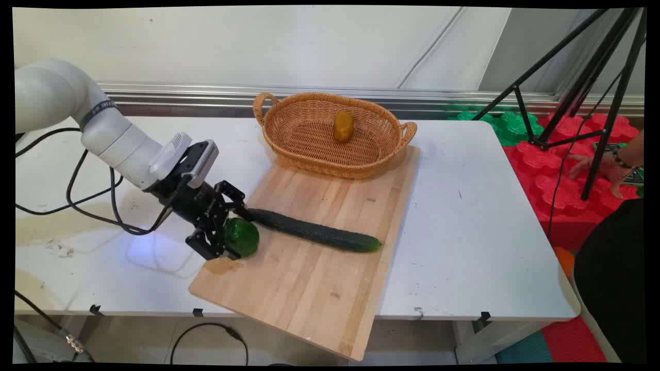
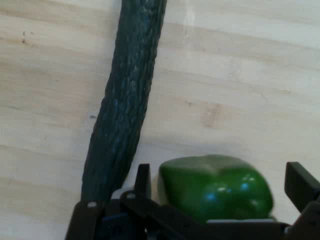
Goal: Pick up the potato from the vegetable basket
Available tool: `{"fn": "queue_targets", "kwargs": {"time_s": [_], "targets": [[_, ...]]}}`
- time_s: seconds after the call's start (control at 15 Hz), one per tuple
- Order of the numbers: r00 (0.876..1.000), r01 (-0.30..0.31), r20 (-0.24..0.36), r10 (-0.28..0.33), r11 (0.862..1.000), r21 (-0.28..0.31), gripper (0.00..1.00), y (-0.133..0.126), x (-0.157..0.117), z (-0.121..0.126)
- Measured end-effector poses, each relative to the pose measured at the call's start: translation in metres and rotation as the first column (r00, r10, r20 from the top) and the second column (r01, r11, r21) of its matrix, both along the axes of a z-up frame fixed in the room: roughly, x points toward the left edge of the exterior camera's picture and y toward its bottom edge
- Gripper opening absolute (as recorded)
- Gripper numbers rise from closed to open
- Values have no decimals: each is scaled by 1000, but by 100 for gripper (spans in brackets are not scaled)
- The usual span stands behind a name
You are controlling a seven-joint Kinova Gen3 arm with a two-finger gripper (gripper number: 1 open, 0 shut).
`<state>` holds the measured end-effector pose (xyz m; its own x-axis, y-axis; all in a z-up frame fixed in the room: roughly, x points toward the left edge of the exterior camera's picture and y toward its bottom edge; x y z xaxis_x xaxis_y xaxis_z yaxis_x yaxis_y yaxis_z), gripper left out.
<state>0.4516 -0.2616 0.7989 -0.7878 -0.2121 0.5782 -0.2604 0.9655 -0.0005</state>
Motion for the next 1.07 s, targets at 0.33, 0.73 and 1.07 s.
{"fn": "queue_targets", "kwargs": {"time_s": [0.33,0.73,1.07], "targets": [[998,-28,-50,28,1000,-6,100,6,3,11],[991,-65,-119,62,998,-18,100,16,23,49],[983,-81,-170,74,996,-33,100,31,50,82]]}}
